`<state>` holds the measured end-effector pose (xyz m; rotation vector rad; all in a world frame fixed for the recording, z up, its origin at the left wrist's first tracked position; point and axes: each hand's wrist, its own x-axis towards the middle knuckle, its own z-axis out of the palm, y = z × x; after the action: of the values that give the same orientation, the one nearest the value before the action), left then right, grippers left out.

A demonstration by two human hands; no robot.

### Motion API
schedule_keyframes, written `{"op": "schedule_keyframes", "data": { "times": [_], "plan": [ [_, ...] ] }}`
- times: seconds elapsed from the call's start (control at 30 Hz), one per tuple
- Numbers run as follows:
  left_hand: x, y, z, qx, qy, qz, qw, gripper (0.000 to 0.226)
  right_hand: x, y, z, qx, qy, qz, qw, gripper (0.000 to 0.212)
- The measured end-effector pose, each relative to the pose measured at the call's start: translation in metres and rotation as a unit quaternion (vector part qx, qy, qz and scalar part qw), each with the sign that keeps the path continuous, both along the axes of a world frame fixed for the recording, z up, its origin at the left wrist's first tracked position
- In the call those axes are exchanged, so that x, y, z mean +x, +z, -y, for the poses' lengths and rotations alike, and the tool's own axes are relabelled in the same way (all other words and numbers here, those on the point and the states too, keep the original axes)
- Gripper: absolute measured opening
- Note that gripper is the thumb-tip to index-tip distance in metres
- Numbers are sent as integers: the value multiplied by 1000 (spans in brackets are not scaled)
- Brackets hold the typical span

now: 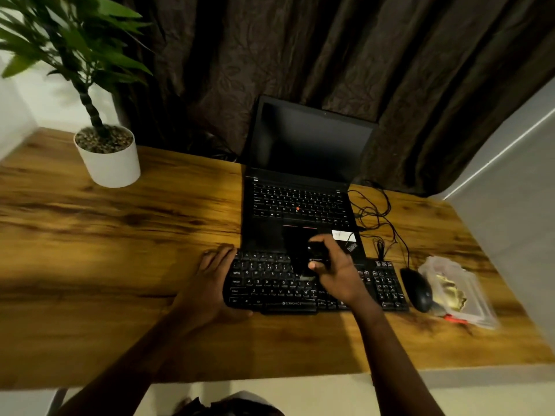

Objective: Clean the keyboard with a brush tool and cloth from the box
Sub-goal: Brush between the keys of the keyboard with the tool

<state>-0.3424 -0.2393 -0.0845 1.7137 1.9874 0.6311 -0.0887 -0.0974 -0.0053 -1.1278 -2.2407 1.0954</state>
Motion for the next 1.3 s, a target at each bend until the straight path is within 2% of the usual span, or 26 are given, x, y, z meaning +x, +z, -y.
{"op": "schedule_keyframes", "data": {
  "times": [0.23, 0.33, 0.53, 0.63, 0.8, 1.03, 1.13, 1.3],
  "plan": [
    [0, 3, 2, 3, -7, -10, 1000, 139, 41, 4, -16, 10, -68, 34, 997, 55],
    [1, 3, 2, 4, -6, -14, 1000, 139, 40, 3, -15, -4, -82, 17, 996, 52],
    [-1, 1, 1, 4, -6, -17, 1000, 139, 20, 0, -7, -33, -64, -15, 997, 50],
    [-1, 0, 1, 4, -4, -18, 1000, 138, 34, 6, -11, -23, -82, -10, 996, 60],
    [-1, -1, 1, 6, -2, -19, 1000, 138, 56, 9, -17, 18, -109, 1, 994, 58],
    [0, 0, 2, 14, -3, -12, 1000, 138, 34, -1, -10, 1, -71, 9, 997, 58],
    [-1, 0, 1, 10, -1, -13, 1000, 139, 42, 6, -12, -2, -86, -5, 996, 58],
    [0, -1, 1, 14, -4, -14, 1000, 138, 69, 11, -22, 30, -126, 24, 991, 53]
  ]
}}
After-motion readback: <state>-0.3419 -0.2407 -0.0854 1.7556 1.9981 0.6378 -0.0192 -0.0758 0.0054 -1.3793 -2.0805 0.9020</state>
